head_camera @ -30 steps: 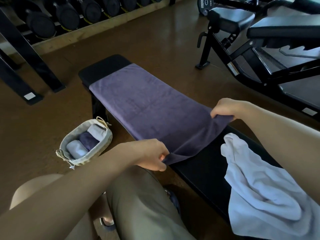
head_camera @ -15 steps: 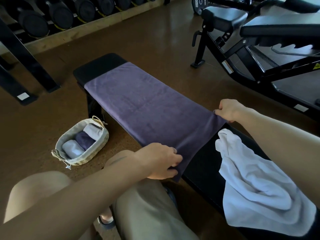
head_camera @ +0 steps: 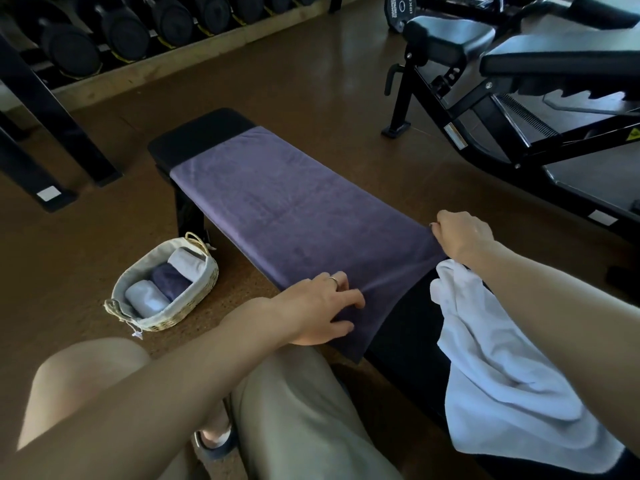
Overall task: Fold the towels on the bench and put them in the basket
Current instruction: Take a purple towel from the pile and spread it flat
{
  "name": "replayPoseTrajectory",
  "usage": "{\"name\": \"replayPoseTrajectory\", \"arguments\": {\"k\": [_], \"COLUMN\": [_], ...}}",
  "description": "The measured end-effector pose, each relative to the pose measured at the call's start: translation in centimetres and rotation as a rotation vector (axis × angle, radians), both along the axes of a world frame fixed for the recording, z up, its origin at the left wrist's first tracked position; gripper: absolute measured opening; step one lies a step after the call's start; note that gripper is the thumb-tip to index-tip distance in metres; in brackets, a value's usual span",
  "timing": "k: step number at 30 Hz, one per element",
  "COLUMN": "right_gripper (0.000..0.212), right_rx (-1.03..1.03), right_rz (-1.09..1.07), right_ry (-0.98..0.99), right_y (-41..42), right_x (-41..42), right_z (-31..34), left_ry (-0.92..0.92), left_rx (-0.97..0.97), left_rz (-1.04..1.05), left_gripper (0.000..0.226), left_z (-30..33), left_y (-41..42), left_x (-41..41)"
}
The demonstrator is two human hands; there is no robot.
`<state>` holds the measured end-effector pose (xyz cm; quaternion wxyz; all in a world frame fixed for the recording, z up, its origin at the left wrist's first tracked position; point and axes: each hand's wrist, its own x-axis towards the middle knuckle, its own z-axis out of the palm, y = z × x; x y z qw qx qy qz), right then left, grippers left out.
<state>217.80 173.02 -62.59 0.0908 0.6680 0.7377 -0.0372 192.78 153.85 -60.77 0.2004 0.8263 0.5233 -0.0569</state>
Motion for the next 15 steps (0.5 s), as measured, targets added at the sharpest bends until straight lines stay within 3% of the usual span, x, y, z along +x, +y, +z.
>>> {"name": "replayPoseTrajectory", "arguments": {"k": [5,8,11,15], "right_gripper": [0.035,0.044,0.051,0.057], "right_rx": [0.078,0.111,-0.02,-0.137], "right_rz": [-0.015,0.178,0.379,0.553], "right_ry": [-0.069,0.081,0.211,0.19], "right_y": [-0.1,0.4,0.3,0.1], "right_x": [-1.0,-4.2,-8.4,-13.5], "right_z": [0.1,0.9,1.2,0.5], "left_ry": [0.091,-0.089,-0.196,-0.008], "left_rx": [0.025,-0.041,-0.016,0.035], "left_rz": [-0.151,0.088,0.413,0.637], "left_gripper": [0.051,0.055,0.055,0.064], "left_z": [0.2,1.1,1.2,0.6], "left_y": [-0.6,1.0,3.4,5.5], "left_x": [0.6,-0.7,-3.7,-9.3]}}
